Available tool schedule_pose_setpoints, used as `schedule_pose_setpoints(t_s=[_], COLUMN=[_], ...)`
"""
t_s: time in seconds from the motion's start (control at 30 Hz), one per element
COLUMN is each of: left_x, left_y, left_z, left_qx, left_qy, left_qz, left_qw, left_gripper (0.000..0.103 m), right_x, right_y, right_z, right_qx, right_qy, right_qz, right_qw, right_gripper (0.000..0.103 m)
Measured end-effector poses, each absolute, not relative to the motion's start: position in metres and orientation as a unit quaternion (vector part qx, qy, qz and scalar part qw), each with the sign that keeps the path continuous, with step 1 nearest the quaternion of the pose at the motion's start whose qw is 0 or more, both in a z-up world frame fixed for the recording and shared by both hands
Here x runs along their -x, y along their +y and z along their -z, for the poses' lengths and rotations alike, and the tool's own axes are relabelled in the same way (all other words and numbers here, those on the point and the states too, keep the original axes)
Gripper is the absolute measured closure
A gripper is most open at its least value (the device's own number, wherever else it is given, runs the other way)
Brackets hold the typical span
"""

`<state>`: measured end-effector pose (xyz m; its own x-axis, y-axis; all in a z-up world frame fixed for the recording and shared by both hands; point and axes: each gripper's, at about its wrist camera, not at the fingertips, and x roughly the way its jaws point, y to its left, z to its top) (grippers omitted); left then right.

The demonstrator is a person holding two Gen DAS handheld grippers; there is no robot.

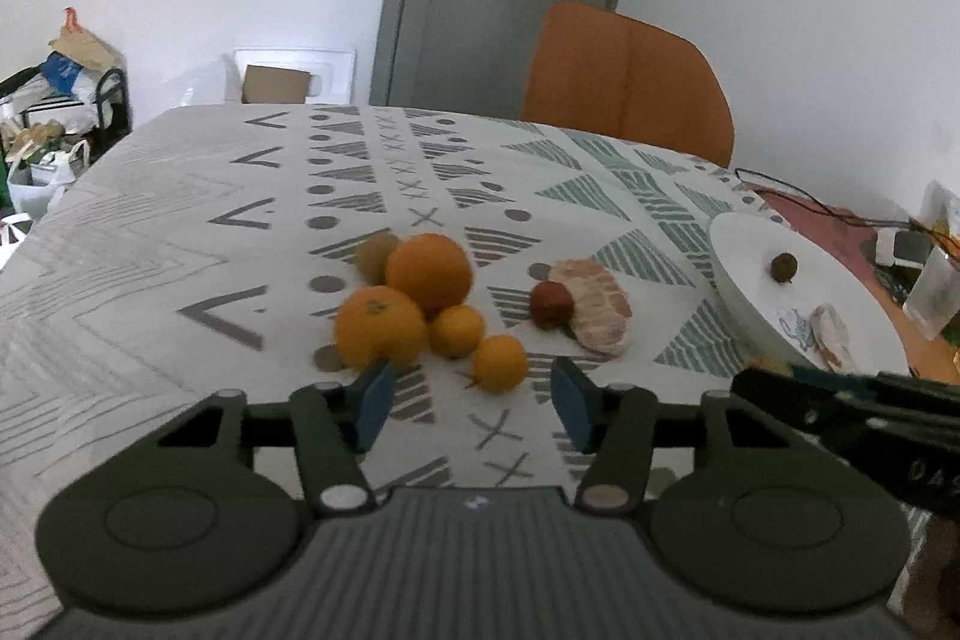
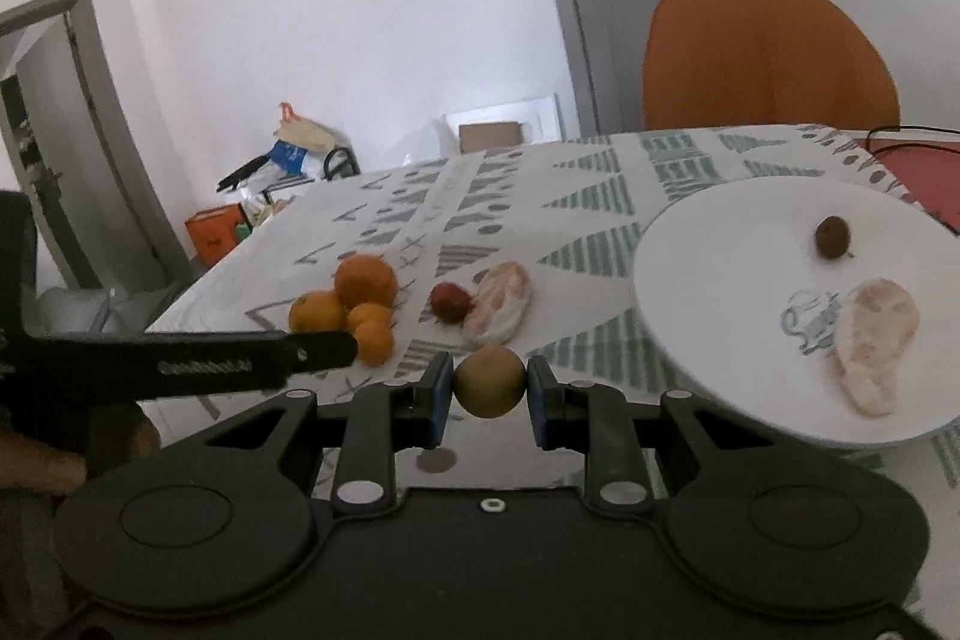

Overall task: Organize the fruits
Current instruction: 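Grasp a small tangerine with the left gripper while the right gripper holds its fruit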

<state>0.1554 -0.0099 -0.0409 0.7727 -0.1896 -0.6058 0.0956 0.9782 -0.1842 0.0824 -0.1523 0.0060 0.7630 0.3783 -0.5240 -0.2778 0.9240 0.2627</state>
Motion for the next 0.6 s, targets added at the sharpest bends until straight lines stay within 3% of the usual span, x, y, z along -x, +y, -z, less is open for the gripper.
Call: schedule_pose_setpoints(t_s=[0.27,0.4,0.6], left_x=[-0.173,-0.181,-0.178], left_y=[-0.030,-0.038,-0.045], left_z=[0.048,0.052,0.041], left_qx=[0.057,0.047,0.052], left_qy=[0.343,0.344,0.328], left_qz=[0.063,0.048,0.057], left_qw=[0.935,0.936,0.942], left_gripper=[0.058,0.082,0.082], right_x=[-0.081,-0.081,-0.080], right_y=[-0.176,-0.186,-0.199], right_z=[-0.012,-0.014,-0.015], right_qx=[-0.101,-0.108,-0.117], right_qy=[0.278,0.272,0.265], right_qz=[-0.165,-0.159,-0.149], right_qw=[0.941,0.943,0.945], right_gripper=[0.078,0.078,0.078])
